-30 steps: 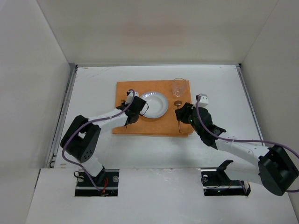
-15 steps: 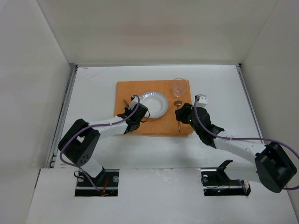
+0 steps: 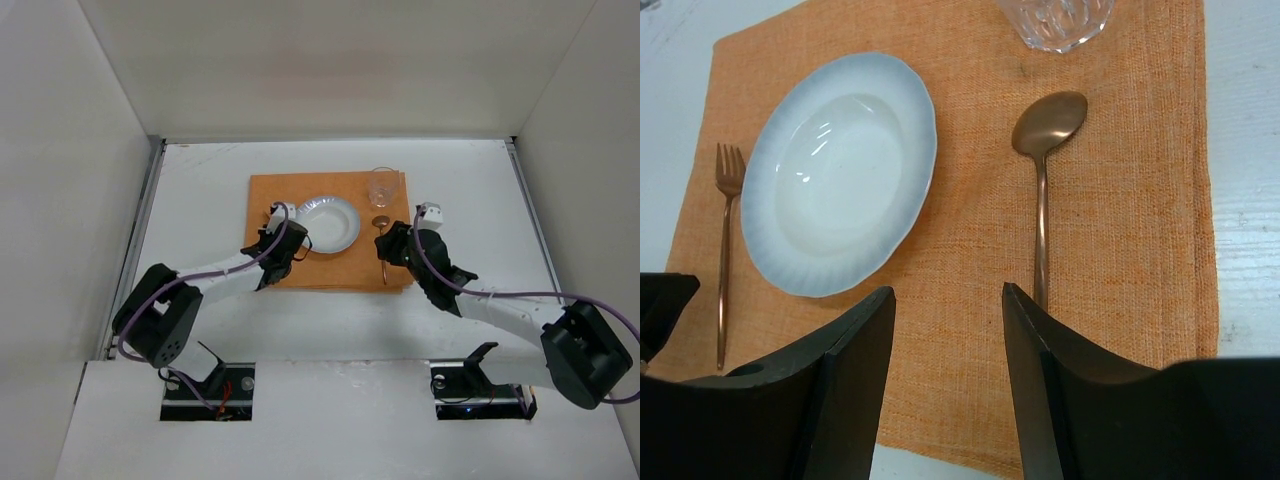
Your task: Set the dinner table for one person
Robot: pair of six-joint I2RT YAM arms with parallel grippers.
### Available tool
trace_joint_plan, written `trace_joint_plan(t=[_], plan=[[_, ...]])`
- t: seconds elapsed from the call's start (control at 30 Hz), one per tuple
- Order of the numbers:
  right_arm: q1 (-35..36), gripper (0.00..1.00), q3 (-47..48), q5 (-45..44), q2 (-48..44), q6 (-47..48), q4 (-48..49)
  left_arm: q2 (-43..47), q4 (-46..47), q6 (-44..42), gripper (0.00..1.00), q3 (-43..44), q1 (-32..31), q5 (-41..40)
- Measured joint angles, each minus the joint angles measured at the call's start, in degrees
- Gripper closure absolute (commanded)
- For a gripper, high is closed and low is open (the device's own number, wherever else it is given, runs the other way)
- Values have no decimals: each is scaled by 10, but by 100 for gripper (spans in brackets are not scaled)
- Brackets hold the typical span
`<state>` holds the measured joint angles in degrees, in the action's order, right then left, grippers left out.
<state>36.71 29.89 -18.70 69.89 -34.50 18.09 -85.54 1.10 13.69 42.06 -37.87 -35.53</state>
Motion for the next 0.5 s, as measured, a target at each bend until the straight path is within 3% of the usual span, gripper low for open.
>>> trace_joint_plan(t=[0.27,0.5], plan=[[0,47,1,0,14,2,0,-61,18,29,83,32,18,18],[0,47,1,0,14,2,0,-101,29,49,96,46,27,20]])
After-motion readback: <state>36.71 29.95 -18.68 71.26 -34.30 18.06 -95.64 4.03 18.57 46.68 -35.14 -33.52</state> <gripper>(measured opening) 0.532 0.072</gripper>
